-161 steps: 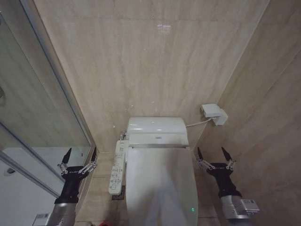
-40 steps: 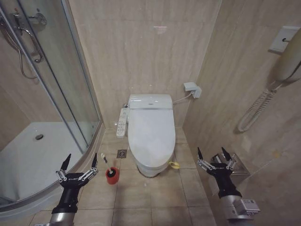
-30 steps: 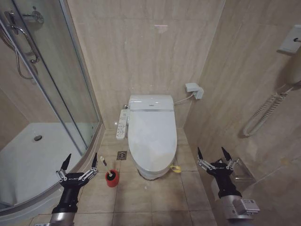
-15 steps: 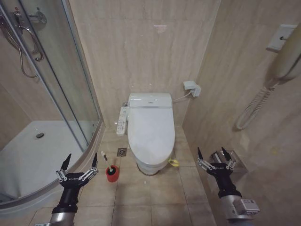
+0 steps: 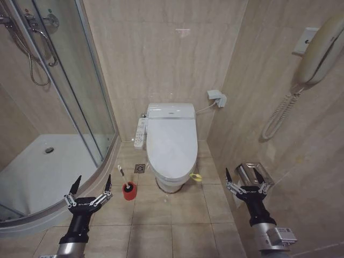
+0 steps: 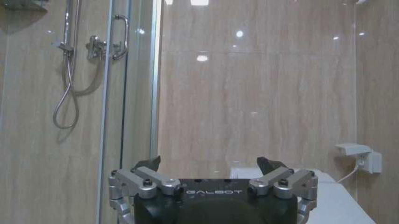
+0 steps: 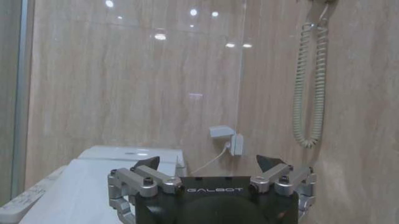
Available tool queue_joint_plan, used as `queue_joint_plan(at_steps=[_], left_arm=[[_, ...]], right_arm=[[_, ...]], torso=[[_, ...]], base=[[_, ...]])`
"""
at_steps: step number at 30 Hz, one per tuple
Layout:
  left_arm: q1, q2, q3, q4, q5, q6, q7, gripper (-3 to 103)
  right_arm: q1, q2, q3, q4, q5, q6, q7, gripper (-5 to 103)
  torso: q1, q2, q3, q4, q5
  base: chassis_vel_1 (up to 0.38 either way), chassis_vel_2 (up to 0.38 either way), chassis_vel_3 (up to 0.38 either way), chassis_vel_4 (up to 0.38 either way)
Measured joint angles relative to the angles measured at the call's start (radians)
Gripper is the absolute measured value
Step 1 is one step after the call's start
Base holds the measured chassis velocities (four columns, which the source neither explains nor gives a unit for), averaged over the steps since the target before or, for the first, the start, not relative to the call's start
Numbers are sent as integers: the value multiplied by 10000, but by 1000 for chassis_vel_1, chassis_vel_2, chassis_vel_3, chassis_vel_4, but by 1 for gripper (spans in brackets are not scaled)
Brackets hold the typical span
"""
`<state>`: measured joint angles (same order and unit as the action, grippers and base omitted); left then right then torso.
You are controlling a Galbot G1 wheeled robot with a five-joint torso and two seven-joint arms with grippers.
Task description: Open the toilet lid, clean the toilet bowl with a toilet brush, close the toilet lid, and flush.
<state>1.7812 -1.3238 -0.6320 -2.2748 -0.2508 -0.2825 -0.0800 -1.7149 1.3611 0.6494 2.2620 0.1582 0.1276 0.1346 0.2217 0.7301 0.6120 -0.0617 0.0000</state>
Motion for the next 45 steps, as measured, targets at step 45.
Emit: queue_joint_plan(at_steps=[45], left_arm=[[1, 0, 0, 0, 0, 0, 0, 100]], right_arm=[[-1, 0, 0, 0, 0, 0, 0, 100]], torso=[[-2, 0, -1, 1, 0]], base=[[27, -25, -30, 25]])
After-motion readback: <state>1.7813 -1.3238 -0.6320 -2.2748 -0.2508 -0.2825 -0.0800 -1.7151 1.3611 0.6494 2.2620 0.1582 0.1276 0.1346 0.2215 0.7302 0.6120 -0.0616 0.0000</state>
